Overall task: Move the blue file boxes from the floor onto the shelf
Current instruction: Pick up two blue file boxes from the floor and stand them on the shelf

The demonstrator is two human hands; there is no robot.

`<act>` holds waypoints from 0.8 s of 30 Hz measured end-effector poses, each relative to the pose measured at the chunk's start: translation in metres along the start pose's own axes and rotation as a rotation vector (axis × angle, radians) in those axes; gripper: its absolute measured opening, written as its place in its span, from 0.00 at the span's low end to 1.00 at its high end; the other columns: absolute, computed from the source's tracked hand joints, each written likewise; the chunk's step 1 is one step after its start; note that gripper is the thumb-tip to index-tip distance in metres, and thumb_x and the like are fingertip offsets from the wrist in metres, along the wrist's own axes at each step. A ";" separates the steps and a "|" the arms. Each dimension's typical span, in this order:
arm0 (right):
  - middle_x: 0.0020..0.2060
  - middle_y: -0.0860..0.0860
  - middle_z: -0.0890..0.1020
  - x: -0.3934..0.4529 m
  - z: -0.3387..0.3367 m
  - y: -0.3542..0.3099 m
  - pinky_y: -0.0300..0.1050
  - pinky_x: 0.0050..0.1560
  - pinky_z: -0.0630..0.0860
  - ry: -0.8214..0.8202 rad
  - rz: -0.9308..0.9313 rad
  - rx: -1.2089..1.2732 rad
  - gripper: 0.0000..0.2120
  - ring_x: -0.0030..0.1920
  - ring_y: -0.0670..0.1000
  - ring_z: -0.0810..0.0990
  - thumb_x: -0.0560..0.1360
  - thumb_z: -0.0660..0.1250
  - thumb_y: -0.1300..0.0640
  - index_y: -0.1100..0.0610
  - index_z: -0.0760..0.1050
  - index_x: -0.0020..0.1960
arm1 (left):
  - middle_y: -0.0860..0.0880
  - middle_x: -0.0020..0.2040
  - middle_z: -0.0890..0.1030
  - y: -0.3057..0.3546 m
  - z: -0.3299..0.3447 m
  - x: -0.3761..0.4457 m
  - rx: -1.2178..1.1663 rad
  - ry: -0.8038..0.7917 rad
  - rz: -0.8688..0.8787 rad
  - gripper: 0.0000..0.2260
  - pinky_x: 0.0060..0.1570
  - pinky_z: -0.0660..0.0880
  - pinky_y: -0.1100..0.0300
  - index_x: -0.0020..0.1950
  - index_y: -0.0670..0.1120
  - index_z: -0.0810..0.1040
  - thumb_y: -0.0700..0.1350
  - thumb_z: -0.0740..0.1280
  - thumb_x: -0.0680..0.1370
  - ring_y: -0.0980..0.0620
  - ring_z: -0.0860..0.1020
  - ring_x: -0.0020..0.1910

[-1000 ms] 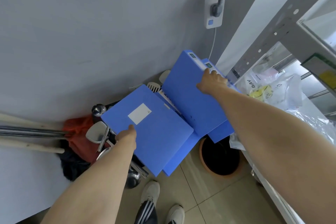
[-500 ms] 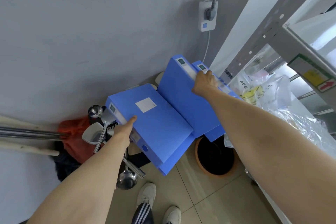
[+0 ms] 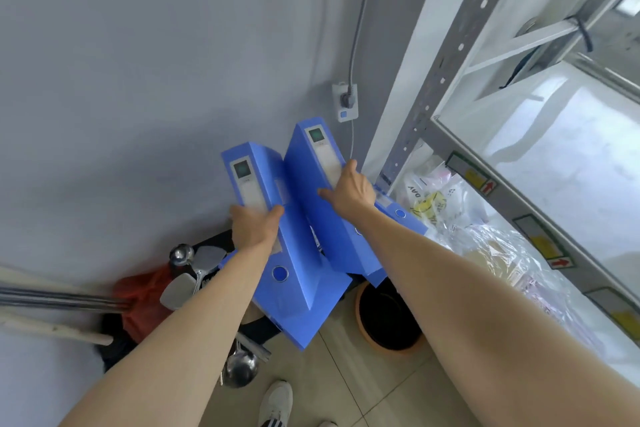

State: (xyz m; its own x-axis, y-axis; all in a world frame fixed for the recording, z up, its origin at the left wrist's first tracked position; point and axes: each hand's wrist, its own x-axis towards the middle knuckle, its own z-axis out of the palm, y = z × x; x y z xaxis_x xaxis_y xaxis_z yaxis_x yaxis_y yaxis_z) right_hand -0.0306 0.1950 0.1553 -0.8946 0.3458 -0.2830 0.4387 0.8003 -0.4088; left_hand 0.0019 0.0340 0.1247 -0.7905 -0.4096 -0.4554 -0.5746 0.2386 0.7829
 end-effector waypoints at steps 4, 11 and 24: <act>0.52 0.59 0.80 -0.047 -0.045 -0.016 0.49 0.38 0.69 0.135 0.007 0.216 0.28 0.51 0.62 0.81 0.75 0.72 0.47 0.60 0.62 0.64 | 0.45 0.45 0.75 0.058 -0.020 -0.046 0.043 0.013 0.131 0.25 0.41 0.74 0.51 0.61 0.40 0.64 0.50 0.70 0.72 0.41 0.77 0.42; 0.63 0.54 0.74 -0.119 -0.111 -0.030 0.49 0.51 0.74 0.385 0.034 0.508 0.29 0.60 0.59 0.79 0.74 0.72 0.54 0.58 0.62 0.68 | 0.53 0.34 0.72 0.132 -0.048 -0.133 0.062 0.079 0.384 0.30 0.38 0.72 0.53 0.63 0.39 0.65 0.56 0.70 0.71 0.43 0.76 0.39; 0.57 0.46 0.73 -0.238 -0.177 0.041 0.35 0.44 0.75 0.840 0.015 1.026 0.32 0.52 0.45 0.78 0.67 0.77 0.59 0.48 0.69 0.68 | 0.55 0.52 0.81 0.166 -0.040 -0.280 -0.092 -0.051 0.880 0.26 0.45 0.78 0.58 0.61 0.51 0.70 0.54 0.74 0.67 0.52 0.80 0.47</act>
State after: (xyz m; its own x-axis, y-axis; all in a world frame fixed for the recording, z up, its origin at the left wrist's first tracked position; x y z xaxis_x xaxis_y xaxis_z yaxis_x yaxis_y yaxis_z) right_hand 0.1856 0.2320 0.3598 -0.5065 0.8445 0.1739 -0.0179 0.1913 -0.9814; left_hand 0.1362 0.1527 0.3987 -0.9476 -0.0705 0.3115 0.2640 0.3764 0.8881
